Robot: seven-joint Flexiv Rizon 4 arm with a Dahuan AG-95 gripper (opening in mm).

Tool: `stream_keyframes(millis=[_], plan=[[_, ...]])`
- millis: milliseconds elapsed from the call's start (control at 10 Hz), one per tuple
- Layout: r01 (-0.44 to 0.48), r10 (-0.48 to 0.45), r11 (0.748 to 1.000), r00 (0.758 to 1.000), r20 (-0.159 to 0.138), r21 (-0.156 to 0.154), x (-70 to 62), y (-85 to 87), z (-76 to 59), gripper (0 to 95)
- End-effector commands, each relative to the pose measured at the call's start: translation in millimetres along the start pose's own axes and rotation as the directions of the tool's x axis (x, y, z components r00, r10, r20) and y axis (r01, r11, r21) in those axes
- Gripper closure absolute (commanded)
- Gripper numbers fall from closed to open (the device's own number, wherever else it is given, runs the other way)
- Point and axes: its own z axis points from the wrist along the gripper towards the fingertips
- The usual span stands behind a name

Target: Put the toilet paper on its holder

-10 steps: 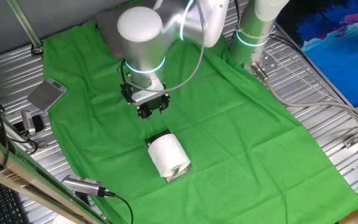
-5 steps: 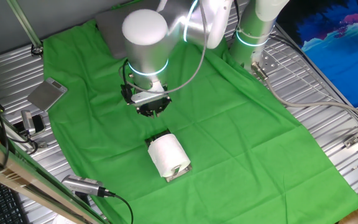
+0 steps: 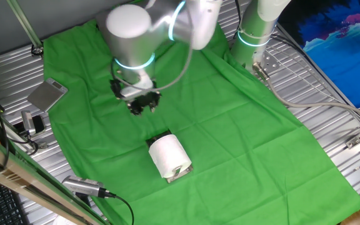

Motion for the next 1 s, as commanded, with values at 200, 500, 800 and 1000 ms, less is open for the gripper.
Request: stream_keyframes(millis=[200,500,800,1000], plan=[[0.077,-0.077,0.997,0.997,-0.007,-0.004,40.2,-14.7,1.4,57.0],[0.118,-0.118,0.993,0.993,-0.006,-0.004,62.6,-19.9,3.8,57.0],[0.13,-0.13,0.992,0.991,-0.024,-0.004,69.0,-18.7,1.8,57.0],[0.081,-0.082,0.997,0.996,-0.034,-0.003,68.4,-13.7,2.2,57.0]])
